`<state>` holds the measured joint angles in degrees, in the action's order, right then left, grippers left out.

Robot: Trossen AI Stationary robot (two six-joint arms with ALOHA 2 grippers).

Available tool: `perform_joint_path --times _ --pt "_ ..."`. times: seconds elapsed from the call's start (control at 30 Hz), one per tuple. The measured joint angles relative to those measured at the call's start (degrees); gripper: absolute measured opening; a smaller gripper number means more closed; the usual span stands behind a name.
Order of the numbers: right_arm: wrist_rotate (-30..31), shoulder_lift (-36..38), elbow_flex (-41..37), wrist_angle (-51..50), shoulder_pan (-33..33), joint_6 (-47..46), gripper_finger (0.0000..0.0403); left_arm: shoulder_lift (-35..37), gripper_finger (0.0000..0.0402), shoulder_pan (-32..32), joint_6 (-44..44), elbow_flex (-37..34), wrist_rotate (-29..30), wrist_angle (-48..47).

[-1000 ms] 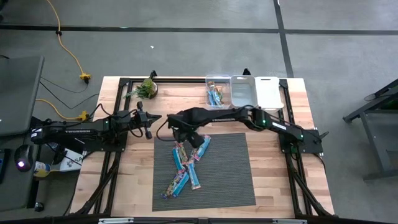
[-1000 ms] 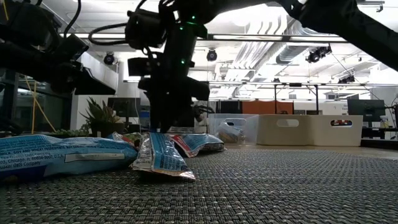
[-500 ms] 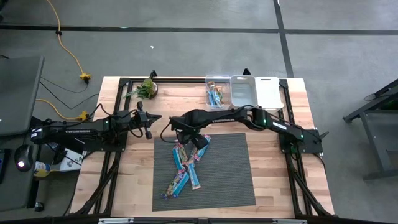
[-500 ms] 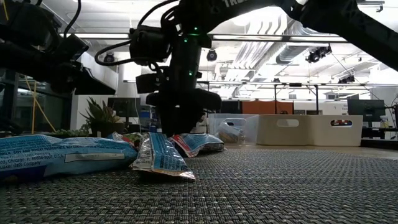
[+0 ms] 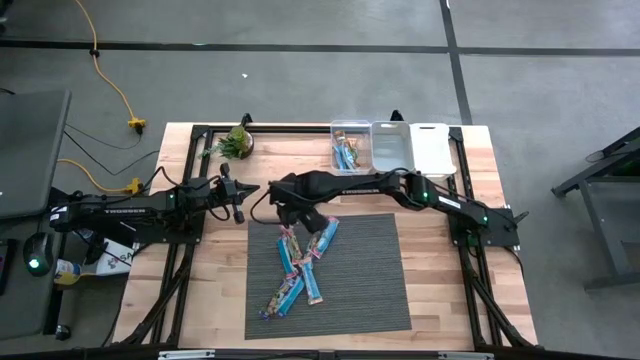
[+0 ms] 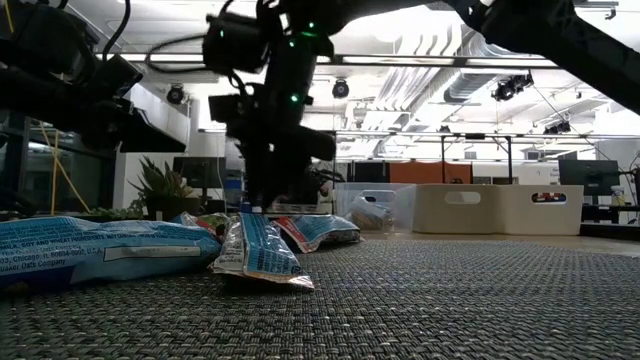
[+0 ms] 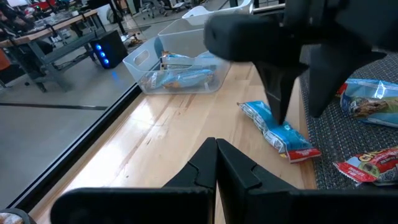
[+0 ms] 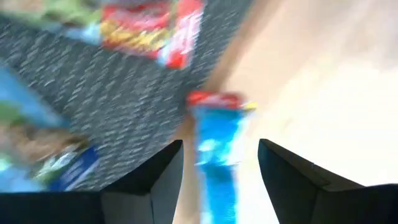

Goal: Pick and place Granola Bars by type
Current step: Put the red granola bar into the gray bin

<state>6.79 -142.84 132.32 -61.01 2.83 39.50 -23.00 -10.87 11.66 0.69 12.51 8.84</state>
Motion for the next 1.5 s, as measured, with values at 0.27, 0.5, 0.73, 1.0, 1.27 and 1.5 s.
perform_joint_path --times 0.27,0.5,0.73,1.0,1.27,1.5 --pt "-2.7 -0.4 -0.1 1.8 1.9 0.5 0.0194 0.0 0.0001 0.0 0.0 0.0 0.0 0.0" --pt "-6.8 -0.5 -0.1 2.2 2.8 0.6 0.0194 0.0 0.0001 0.0 0.0 0.0 0.0 0.0" --pt "-8.1 -1.6 -0.1 2.3 2.6 1.0 0.0194 0.0 0.0001 0.0 0.0 0.0 0.0 0.0" --pt "-8.4 -2.9 -0.1 3.4 2.6 -0.5 0.0194 0.0 0.0001 0.0 0.0 0.0 0.0 0.0" --pt "-9.1 -2.9 -0.1 3.5 2.8 -1.1 0.0194 0.0 0.0001 0.0 0.0 0.0 0.0 0.0" --pt "-9.7 -4.2 -0.1 3.0 3.5 -3.3 0.0194 0.0 0.0001 0.0 0.0 0.0 0.0 0.0"
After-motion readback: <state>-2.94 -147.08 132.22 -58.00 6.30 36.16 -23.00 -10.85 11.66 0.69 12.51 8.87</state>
